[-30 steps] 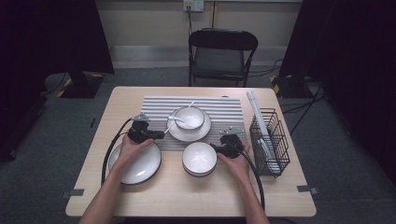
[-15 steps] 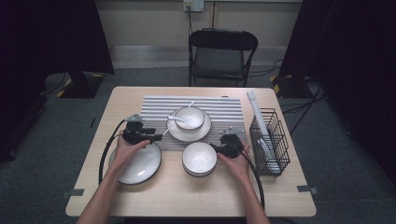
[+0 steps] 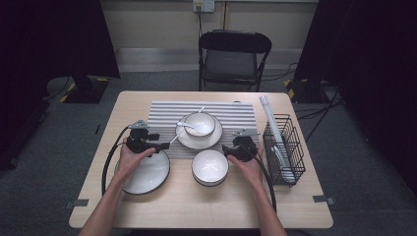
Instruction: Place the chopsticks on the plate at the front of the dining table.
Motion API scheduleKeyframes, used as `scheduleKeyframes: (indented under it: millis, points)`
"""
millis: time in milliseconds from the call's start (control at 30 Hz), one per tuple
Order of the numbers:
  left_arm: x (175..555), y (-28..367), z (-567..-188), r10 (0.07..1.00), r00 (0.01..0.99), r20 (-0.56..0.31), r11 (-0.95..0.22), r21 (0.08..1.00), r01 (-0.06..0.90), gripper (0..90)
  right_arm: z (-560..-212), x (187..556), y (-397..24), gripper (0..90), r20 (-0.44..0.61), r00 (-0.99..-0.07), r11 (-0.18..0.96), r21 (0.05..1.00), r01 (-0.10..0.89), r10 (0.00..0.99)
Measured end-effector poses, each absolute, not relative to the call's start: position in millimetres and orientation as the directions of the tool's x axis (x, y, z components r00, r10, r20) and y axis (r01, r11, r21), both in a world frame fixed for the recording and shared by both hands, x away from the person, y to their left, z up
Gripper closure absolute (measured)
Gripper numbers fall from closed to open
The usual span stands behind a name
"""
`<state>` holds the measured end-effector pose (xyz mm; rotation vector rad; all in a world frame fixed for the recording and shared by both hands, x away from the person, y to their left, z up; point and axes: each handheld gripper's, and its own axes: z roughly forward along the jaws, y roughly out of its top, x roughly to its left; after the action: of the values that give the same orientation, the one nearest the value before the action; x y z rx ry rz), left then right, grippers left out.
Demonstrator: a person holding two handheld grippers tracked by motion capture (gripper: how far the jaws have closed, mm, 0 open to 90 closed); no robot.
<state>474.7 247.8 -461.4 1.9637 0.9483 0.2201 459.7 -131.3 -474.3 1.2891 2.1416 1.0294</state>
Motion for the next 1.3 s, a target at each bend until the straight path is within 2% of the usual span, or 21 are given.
scheduleKeyframes:
  millis: [533, 767, 867, 1033, 1300]
  points:
    - [473.6, 250.8, -456.5, 0.694, 0.688, -0.213, -0.259, 0.818, 0.514, 25.3, -415.4, 466.3, -124.7, 33.8, 0.013, -0.503, 0.265, 0.838, 0.476, 0.864]
    - [472.2, 248.1, -454.9, 0.687, 0.698, -0.205, -0.269, 0.82, 0.505, 25.4, -395.8, 468.9, -130.6, 32.1, 0.002, -0.493, 0.265, 0.841, 0.471, 0.87]
    - [471.7, 248.6, -454.1, 0.686, 0.7, -0.201, -0.269, 0.823, 0.5, 26.5, -388.7, 469.7, -135.1, 31.2, 0.027, -0.495, 0.246, 0.844, 0.477, 0.868]
    - [472.2, 248.4, -455.8, 0.695, 0.691, -0.199, -0.277, 0.813, 0.512, 26.3, -375.9, 468.1, -142.0, 28.9, 0.022, -0.514, 0.246, 0.86, 0.447, 0.858]
    - [471.0, 247.3, -454.2, 0.687, 0.705, -0.175, -0.299, 0.816, 0.494, 25.7, -360.3, 466.6, -151.8, 31.7, 0.011, -0.506, 0.233, 0.878, 0.417, 0.863]
